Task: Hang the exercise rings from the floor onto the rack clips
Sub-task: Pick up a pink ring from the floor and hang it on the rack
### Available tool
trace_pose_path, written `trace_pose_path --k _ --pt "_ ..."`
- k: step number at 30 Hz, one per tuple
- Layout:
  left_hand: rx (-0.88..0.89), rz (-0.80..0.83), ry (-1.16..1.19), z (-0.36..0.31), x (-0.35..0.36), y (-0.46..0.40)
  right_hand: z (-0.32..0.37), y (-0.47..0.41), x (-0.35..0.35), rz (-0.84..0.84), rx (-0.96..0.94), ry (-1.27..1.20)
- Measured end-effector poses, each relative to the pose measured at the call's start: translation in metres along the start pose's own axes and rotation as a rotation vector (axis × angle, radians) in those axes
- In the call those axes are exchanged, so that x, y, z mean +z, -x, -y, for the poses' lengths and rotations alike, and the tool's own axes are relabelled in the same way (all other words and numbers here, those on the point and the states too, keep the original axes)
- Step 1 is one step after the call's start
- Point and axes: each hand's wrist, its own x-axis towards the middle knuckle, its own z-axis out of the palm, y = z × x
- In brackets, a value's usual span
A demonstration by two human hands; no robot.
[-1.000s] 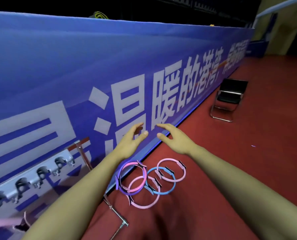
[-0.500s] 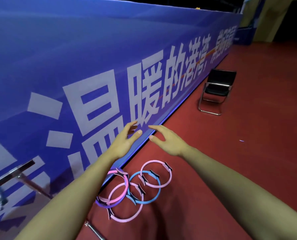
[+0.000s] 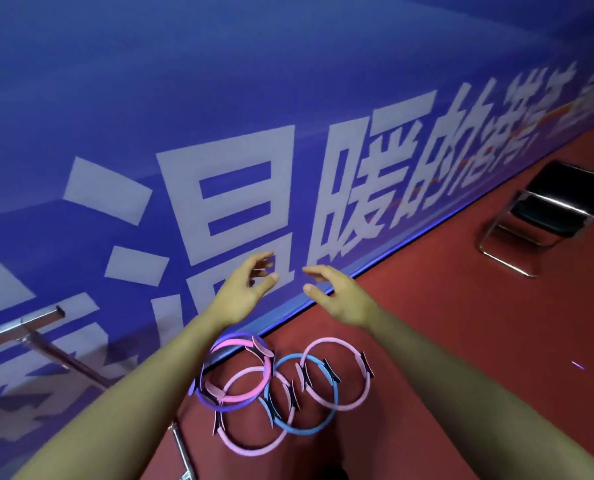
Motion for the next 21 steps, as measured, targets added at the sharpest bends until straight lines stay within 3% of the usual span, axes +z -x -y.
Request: trace_pose_path --k 12,21 --pt "-0.292 -0.345 0.031 0.126 -0.016 -0.099 -0.126 -0.208 0.109 0.410 -0.033 -0.031" --pt "-0.390 -0.372 0.021 0.275 -0.005 -0.138 -0.218 -0.314 0.254 0.522 0.007 -0.099"
